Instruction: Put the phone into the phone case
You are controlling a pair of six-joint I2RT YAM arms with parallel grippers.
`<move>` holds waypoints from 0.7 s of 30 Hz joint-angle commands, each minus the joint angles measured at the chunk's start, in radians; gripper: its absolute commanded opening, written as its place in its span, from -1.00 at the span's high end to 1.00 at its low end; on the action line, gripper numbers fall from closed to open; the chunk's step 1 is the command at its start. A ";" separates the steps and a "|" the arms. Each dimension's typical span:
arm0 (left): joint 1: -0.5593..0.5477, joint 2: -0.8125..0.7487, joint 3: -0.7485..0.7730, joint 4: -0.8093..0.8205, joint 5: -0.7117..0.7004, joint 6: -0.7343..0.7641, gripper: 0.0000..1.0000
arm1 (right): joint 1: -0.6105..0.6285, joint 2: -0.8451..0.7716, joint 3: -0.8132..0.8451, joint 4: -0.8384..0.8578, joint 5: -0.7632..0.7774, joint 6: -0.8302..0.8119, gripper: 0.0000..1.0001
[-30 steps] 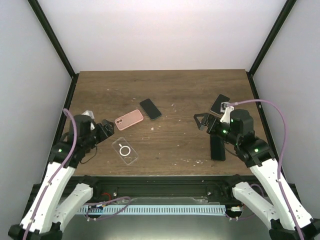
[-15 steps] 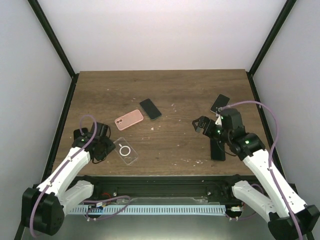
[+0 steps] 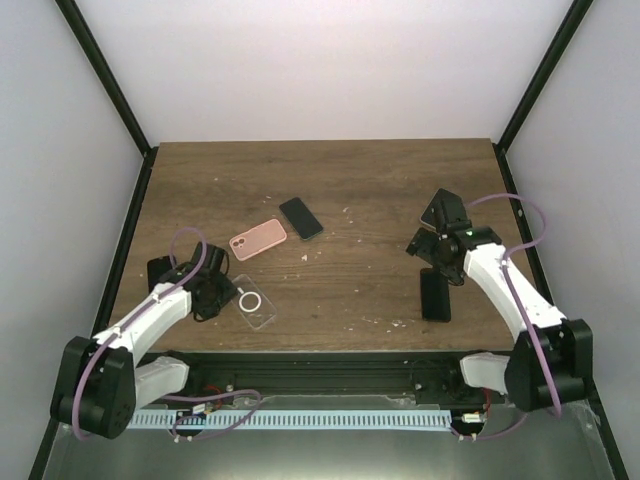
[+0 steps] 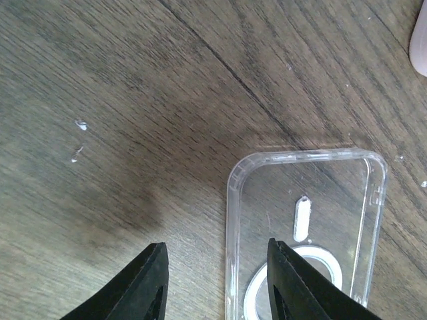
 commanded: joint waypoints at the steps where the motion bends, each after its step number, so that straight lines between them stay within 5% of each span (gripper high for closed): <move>1: -0.004 0.027 -0.015 0.068 0.017 0.015 0.15 | -0.111 0.069 -0.010 0.019 0.066 -0.043 -1.00; 21: -0.006 0.110 -0.038 0.169 0.088 0.068 0.27 | -0.167 0.223 -0.155 0.130 0.045 -0.052 -1.00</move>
